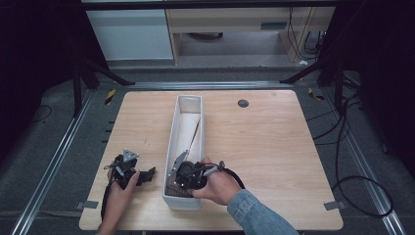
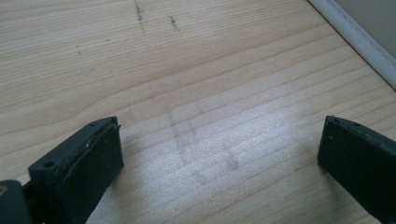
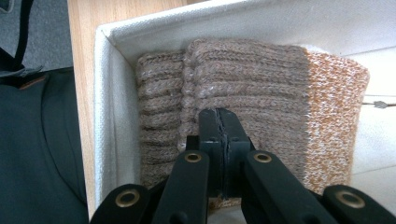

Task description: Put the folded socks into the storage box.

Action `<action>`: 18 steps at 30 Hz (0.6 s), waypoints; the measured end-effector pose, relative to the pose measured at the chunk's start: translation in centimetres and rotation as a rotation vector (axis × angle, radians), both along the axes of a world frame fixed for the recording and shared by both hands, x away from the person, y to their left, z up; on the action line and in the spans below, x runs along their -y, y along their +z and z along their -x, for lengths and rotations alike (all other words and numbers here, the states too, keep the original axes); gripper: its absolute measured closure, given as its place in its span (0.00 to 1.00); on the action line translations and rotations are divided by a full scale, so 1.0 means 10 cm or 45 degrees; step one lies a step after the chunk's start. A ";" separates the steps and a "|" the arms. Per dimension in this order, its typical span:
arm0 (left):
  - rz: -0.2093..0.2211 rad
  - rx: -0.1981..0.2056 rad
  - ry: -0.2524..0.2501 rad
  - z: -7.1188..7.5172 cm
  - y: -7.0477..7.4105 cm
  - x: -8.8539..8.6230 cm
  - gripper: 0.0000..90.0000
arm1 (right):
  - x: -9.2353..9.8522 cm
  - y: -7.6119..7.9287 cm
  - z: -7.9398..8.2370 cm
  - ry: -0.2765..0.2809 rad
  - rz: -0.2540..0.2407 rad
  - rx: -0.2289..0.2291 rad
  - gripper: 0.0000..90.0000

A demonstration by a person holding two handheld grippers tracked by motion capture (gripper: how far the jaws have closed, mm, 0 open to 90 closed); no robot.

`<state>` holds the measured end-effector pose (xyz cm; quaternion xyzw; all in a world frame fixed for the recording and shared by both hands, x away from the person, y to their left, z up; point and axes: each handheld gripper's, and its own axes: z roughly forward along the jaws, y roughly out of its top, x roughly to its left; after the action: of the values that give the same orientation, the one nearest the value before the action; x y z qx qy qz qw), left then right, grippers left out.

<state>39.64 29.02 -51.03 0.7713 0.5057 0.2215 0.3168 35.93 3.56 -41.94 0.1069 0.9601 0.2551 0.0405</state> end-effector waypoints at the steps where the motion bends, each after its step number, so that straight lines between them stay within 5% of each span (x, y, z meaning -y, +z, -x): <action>1: -0.001 0.000 0.000 0.00 0.00 0.00 0.00 | 0.00 0.00 0.00 0.000 0.000 0.001 1.00; 18: 0.000 0.000 0.000 0.00 0.00 0.00 0.00 | 0.00 0.00 0.01 -0.028 -0.018 0.023 0.97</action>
<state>39.64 29.02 -51.03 0.7712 0.5057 0.2215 0.3169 35.83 3.57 -41.99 0.1154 0.9567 0.2624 0.0512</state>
